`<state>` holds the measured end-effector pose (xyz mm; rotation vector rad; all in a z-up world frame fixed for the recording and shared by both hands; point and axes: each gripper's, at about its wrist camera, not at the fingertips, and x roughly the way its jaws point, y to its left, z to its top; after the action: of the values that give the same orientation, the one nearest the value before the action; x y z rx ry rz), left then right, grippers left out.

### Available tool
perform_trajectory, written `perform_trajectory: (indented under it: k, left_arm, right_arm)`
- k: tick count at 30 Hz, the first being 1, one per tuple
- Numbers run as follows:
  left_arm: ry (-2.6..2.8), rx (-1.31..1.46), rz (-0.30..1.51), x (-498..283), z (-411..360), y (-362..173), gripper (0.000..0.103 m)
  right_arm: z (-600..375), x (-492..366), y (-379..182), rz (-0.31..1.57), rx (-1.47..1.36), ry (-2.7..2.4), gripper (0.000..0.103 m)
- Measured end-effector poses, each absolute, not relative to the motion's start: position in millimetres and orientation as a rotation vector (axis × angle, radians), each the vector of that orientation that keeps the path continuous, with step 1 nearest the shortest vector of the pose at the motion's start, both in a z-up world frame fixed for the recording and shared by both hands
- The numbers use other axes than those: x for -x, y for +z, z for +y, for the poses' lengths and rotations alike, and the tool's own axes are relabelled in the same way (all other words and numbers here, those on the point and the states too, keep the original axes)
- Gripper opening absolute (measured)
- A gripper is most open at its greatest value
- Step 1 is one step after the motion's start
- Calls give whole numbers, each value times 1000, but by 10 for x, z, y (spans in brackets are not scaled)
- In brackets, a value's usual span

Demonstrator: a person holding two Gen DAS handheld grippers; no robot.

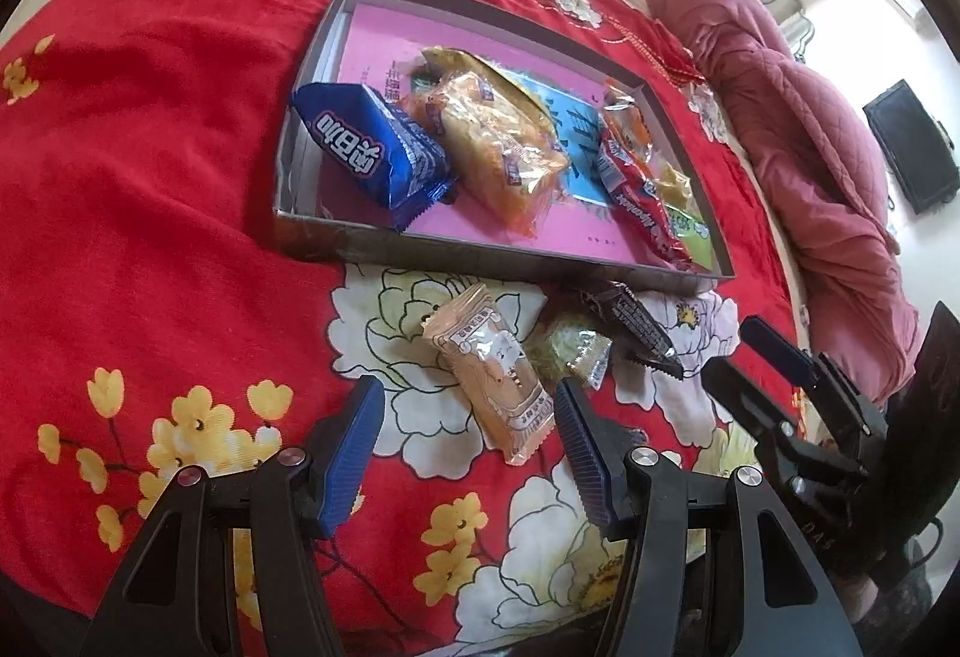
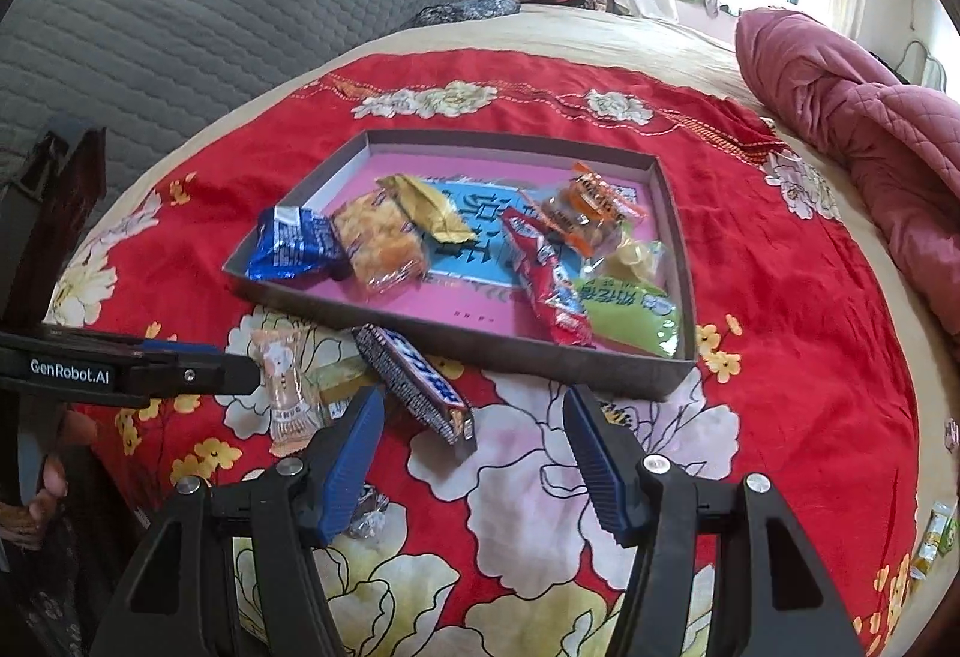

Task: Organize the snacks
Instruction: 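Grasp the beige wafer packet with the left tool while the right grasps the Snickers bar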

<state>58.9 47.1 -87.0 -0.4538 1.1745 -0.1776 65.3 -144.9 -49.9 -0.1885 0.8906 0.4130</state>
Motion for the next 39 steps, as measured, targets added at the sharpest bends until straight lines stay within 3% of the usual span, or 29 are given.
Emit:
perform_trajectory:
  k: [21, 30, 32, 39]
  left_arm:
    - [-189, 475, 1200, -709, 379, -1030, 61]
    - [-189, 480, 1197, -744, 386, -1058, 61]
    - [-189, 480, 1193, -763, 375, -1060, 61]
    - [-186, 492, 1183, -829, 330, -1072, 60]
  right_arm:
    - [-1055, -769, -891, 857, 450, 421, 61]
    - [-1005, -876, -962, 868, 438, 457, 45]
    - [-1014, -888, -965, 880, 412, 481, 34]
    - [-1169, -976, -980, 942, 230, 531, 32]
